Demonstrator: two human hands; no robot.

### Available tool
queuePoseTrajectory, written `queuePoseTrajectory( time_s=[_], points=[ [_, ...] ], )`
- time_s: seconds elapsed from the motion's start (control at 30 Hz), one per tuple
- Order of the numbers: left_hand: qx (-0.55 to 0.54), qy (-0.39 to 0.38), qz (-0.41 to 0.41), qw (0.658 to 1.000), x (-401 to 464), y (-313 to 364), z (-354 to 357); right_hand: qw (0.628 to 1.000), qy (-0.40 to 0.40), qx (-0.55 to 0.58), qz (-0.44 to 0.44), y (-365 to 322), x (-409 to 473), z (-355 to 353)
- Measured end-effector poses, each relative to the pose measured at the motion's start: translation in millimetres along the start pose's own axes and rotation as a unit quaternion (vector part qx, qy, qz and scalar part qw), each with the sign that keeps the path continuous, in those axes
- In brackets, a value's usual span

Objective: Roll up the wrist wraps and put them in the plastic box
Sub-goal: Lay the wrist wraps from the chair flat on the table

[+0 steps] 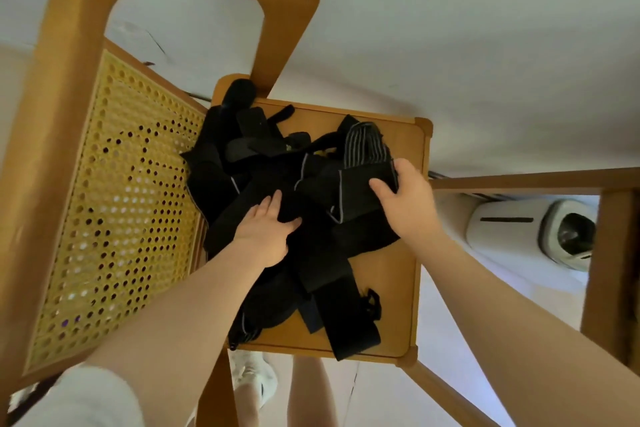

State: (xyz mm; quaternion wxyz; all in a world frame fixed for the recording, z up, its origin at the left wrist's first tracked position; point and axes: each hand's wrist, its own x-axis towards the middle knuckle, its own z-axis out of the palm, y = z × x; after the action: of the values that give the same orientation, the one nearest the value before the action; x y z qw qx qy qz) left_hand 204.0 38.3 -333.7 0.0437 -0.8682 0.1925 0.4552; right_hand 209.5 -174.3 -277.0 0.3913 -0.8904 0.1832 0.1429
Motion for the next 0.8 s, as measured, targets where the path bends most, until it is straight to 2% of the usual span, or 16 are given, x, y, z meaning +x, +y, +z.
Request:
queuePoseTrajectory(
  time_s=[0.07, 0.13, 0.2, 0.27, 0.37, 0.43, 0.47, 0.57, 0.67, 0.73, 0.8],
  points=[
    [-0.032, 0.001, 0.003, 0.999, -9.8, 1.9, -11.4, 0.984, -0.019, 0.175, 0.036, -26.1, -13.6, -26.0],
    [-0.105, 0.018, 0.019, 0.994, -28.6, 3.6, -28.1, 0.965, -0.029, 0.257, 0.049, -49.9, -28.0, -49.2],
    [-0.198, 0.068, 0.043, 0.977, -58.2, 5.7, -49.9, 0.944, -0.030, 0.324, 0.054, -73.0, -46.1, -70.0],
    [-0.297, 0.140, 0.081, 0.941, -96.1, 7.2, -74.1, 0.920, -0.033, 0.386, 0.051, -96.2, -69.5, -88.5],
    [-0.453, 0.215, 0.160, 0.850, -163.6, 10.8, -106.2, 0.903, -0.020, 0.427, 0.036, -125.9, -111.4, -107.7],
    [-0.516, 0.207, 0.218, 0.802, -208.5, 16.6, -120.2, 0.899, -0.002, 0.436, 0.032, -142.2, -139.6, -115.2],
    [-0.524, 0.194, 0.248, 0.792, -228.9, 20.5, -125.0, 0.895, 0.008, 0.446, 0.032, -148.8, -153.2, -118.7],
    [-0.467, 0.172, 0.309, 0.810, -275.9, 37.0, -129.0, 0.866, 0.041, 0.496, 0.036, -163.3, -197.6, -133.3],
    [-0.450, 0.171, 0.313, 0.819, -302.0, 54.0, -123.0, 0.833, 0.068, 0.548, 0.038, -168.7, -238.2, -148.7],
    [-0.471, 0.115, 0.344, 0.805, -317.8, 69.7, -115.3, 0.805, 0.099, 0.582, 0.065, -168.8, -261.3, -155.2],
    [-0.520, 0.064, 0.369, 0.768, -335.1, 86.5, -107.2, 0.777, 0.125, 0.607, 0.112, -163.6, -283.0, -159.6]
  ],
)
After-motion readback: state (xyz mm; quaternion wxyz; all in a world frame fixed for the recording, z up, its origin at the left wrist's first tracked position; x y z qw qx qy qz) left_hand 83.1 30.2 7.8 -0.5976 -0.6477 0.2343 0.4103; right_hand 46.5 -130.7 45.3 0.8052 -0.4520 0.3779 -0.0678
